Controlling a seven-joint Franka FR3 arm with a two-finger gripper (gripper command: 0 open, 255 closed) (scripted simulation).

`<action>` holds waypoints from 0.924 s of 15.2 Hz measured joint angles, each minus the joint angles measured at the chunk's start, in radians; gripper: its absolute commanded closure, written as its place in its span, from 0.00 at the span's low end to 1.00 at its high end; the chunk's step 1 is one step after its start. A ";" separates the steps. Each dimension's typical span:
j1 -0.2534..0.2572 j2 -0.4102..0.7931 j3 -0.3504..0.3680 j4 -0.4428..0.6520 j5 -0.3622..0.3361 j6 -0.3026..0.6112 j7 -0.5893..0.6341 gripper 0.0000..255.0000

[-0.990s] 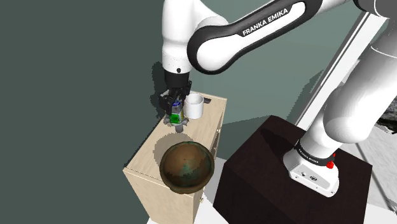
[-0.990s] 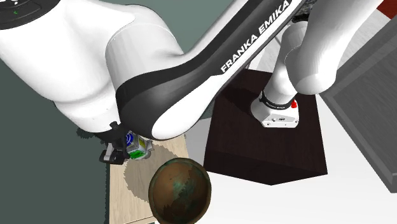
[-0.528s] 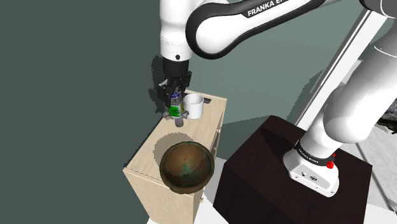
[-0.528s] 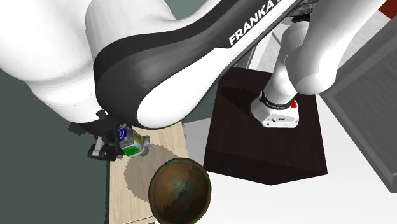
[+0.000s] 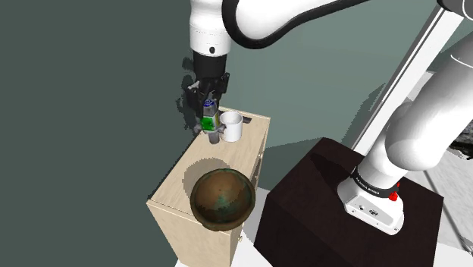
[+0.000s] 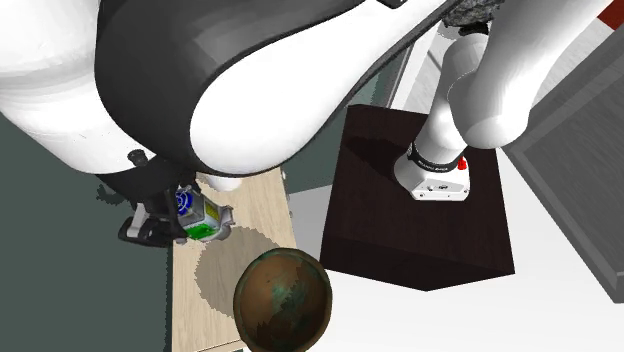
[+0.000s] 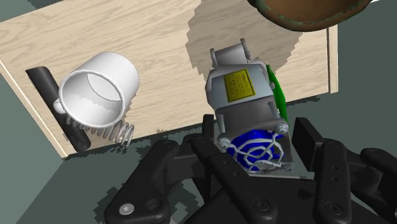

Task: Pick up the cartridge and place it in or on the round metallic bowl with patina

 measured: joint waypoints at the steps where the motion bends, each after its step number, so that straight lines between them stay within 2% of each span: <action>1: 0.006 -0.012 0.006 -0.007 0.006 -0.003 0.010 1.00; 12: 0.107 -0.187 0.104 -0.046 0.098 -0.106 0.176 1.00; 14: 0.120 -0.204 0.118 -0.064 0.109 -0.101 0.199 1.00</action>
